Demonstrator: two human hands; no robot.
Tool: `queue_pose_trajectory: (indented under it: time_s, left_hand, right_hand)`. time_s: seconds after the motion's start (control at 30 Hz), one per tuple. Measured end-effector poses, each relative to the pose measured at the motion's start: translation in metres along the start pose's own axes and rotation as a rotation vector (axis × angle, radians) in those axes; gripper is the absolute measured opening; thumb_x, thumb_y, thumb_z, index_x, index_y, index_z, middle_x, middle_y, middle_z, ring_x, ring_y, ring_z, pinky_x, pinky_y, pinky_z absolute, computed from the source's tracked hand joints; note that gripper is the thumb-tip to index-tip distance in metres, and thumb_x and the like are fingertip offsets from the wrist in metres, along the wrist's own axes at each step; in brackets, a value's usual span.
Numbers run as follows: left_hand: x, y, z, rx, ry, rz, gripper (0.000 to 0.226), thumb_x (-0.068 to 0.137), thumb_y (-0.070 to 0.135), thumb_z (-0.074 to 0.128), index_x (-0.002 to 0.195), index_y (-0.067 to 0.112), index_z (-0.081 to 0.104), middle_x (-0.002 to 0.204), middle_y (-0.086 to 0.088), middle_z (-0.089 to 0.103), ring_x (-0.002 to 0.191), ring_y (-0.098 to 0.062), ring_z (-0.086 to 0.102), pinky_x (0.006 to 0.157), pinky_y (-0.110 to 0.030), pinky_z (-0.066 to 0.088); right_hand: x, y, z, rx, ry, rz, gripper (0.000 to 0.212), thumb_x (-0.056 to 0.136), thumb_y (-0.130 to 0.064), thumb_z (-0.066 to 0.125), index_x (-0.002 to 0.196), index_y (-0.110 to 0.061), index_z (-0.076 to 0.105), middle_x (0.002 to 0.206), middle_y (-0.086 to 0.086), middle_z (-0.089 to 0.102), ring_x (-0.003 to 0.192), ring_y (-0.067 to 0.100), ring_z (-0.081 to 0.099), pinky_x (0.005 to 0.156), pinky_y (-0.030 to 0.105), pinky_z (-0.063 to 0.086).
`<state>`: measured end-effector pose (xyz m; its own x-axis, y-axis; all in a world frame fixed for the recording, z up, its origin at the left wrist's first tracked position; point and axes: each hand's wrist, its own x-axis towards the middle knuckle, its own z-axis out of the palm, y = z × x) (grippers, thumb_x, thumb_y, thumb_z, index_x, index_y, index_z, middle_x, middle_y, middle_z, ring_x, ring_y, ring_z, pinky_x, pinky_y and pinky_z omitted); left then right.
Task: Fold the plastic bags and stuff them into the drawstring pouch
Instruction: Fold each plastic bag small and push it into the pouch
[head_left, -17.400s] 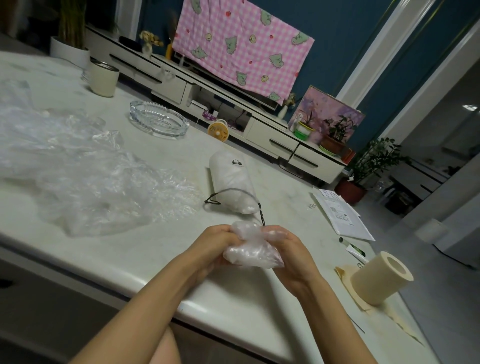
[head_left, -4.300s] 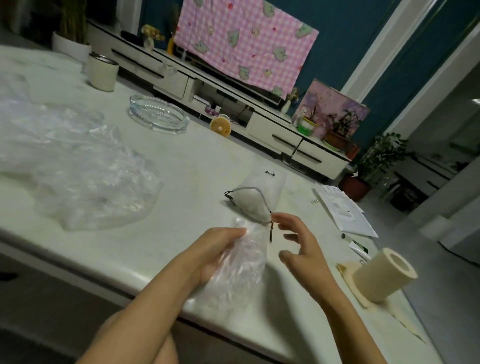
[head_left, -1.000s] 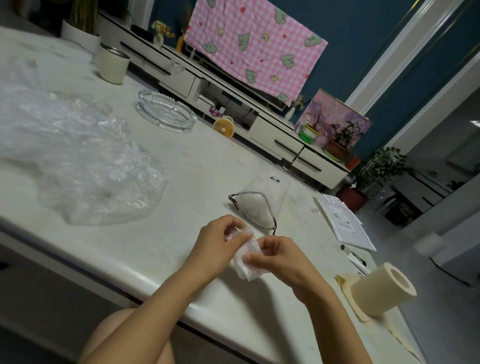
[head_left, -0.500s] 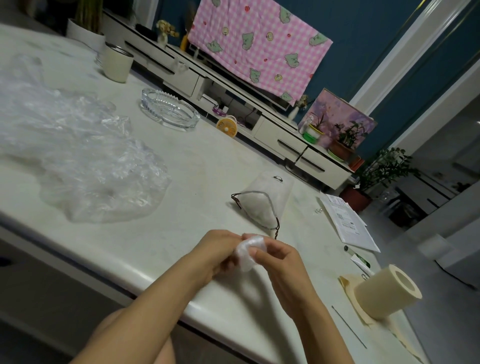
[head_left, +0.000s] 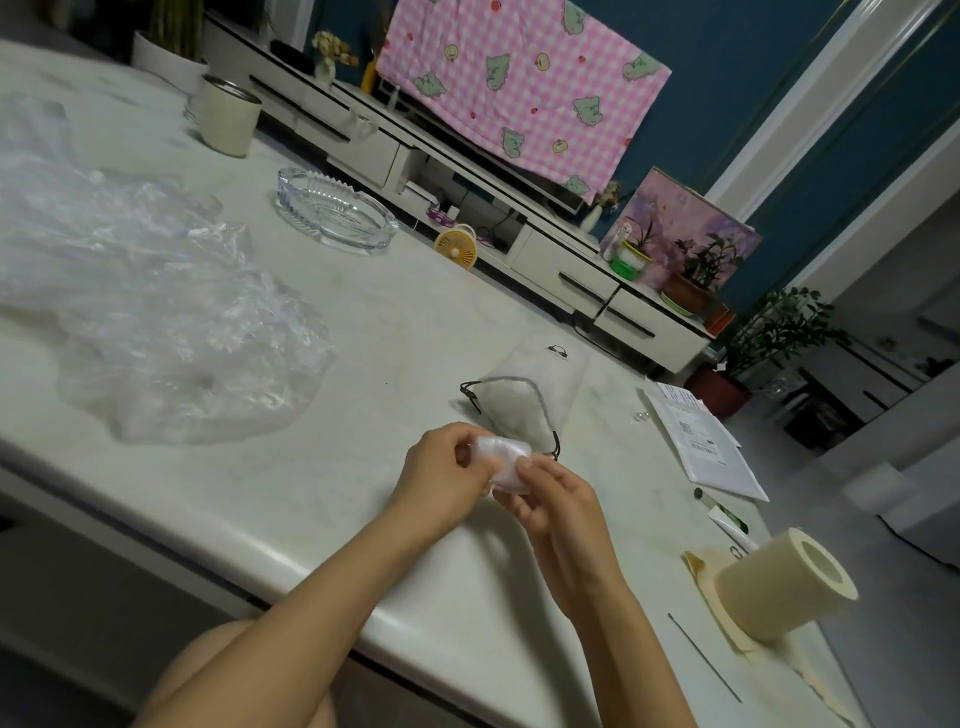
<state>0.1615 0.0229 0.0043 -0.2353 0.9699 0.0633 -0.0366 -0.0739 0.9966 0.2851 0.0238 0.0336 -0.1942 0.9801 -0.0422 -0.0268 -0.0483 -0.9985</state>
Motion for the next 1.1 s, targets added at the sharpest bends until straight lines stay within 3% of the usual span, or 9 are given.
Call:
queue_pose_trajectory:
  time_s: [0.17, 0.3, 0.43, 0.53, 0.63, 0.73, 0.83, 1.0, 1.1]
  left_hand:
    - [0.009, -0.005, 0.011, -0.008, 0.035, -0.048, 0.007, 0.088, 0.004, 0.06, 0.094, 0.009, 0.062, 0.07, 0.001, 0.061, 0.058, -0.013, 0.06, 0.07, -0.028, 0.051]
    - [0.019, -0.007, 0.022, -0.038, 0.018, -0.098, 0.008, 0.089, 0.004, 0.059, 0.097, 0.004, 0.062, 0.068, 0.0, 0.06, 0.058, -0.015, 0.059, 0.075, -0.033, 0.053]
    - [0.04, 0.005, 0.039, -0.071, -0.069, -0.133, 0.015, 0.088, 0.011, 0.061, 0.101, 0.002, 0.062, 0.083, -0.006, 0.061, 0.07, -0.021, 0.06, 0.078, -0.035, 0.055]
    - [0.048, 0.008, 0.045, 0.023, 0.168, 0.019, 0.006, 0.088, 0.012, 0.057, 0.092, 0.016, 0.059, 0.1, -0.006, 0.063, 0.081, -0.017, 0.057, 0.074, -0.023, 0.045]
    - [0.061, -0.001, 0.039, 0.384, 0.441, 0.247, 0.036, 0.085, 0.003, 0.051, 0.119, 0.015, 0.054, 0.121, -0.007, 0.049, 0.107, -0.023, 0.048, 0.085, -0.031, 0.041]
    - [0.087, -0.012, 0.032, 0.699, 0.301, 0.171, 0.048, 0.094, 0.012, 0.045, 0.14, 0.02, 0.037, 0.136, -0.005, 0.038, 0.122, -0.023, 0.035, 0.095, -0.031, 0.032]
    - [0.101, -0.018, 0.027, 0.811, 0.187, 0.147, 0.029, 0.098, 0.024, 0.041, 0.125, 0.019, 0.052, 0.127, -0.004, 0.05, 0.117, -0.023, 0.041, 0.09, -0.031, 0.031]
    - [0.097, -0.004, 0.025, 0.657, 0.102, 0.182, 0.018, 0.095, 0.018, 0.044, 0.1, 0.009, 0.058, 0.111, -0.008, 0.056, 0.103, -0.027, 0.05, 0.082, -0.035, 0.039]
    - [0.086, 0.004, 0.029, 0.556, -0.036, 0.228, 0.01, 0.091, 0.013, 0.047, 0.088, 0.007, 0.054, 0.106, -0.009, 0.055, 0.097, -0.029, 0.052, 0.082, -0.037, 0.042]
  right_hand:
    - [0.01, 0.007, -0.004, -0.084, 0.293, -0.046, 0.022, 0.079, 0.003, 0.069, 0.096, 0.005, 0.056, 0.09, 0.022, 0.06, 0.077, 0.029, 0.066, 0.08, 0.039, 0.058]
    - [0.016, 0.001, -0.015, -0.086, 0.246, 0.026, 0.037, 0.078, 0.007, 0.069, 0.107, -0.002, 0.049, 0.093, 0.022, 0.065, 0.069, 0.027, 0.069, 0.072, 0.03, 0.058]
    - [0.032, -0.011, -0.029, -0.122, 0.276, -0.041, 0.016, 0.08, 0.013, 0.064, 0.095, 0.009, 0.059, 0.078, 0.02, 0.06, 0.059, 0.018, 0.065, 0.058, 0.022, 0.055]
    - [0.04, -0.015, -0.037, -0.21, 0.33, -0.101, 0.014, 0.08, 0.014, 0.062, 0.083, 0.0, 0.062, 0.072, 0.014, 0.06, 0.058, 0.016, 0.061, 0.057, 0.02, 0.054]
    - [0.043, -0.015, -0.043, -0.33, 0.324, -0.131, 0.017, 0.079, 0.012, 0.063, 0.079, -0.005, 0.064, 0.071, 0.007, 0.064, 0.063, 0.015, 0.061, 0.06, 0.024, 0.056]
    - [0.047, -0.006, -0.043, -0.447, 0.291, -0.14, 0.016, 0.08, 0.004, 0.067, 0.076, -0.011, 0.067, 0.065, 0.0, 0.065, 0.057, 0.007, 0.058, 0.055, 0.021, 0.049]
    - [0.055, 0.003, -0.038, -0.52, 0.303, -0.203, 0.012, 0.079, -0.002, 0.071, 0.073, -0.013, 0.067, 0.064, 0.001, 0.062, 0.059, 0.012, 0.052, 0.056, 0.024, 0.042]
    - [0.071, 0.014, -0.023, -0.674, 0.409, -0.429, 0.015, 0.078, -0.008, 0.073, 0.074, -0.016, 0.062, 0.07, -0.004, 0.063, 0.065, 0.013, 0.055, 0.063, 0.025, 0.043]
    - [0.079, 0.017, -0.021, -1.04, 0.562, -0.824, 0.011, 0.072, -0.006, 0.075, 0.074, -0.013, 0.067, 0.086, 0.003, 0.06, 0.079, 0.021, 0.048, 0.071, 0.02, 0.032]
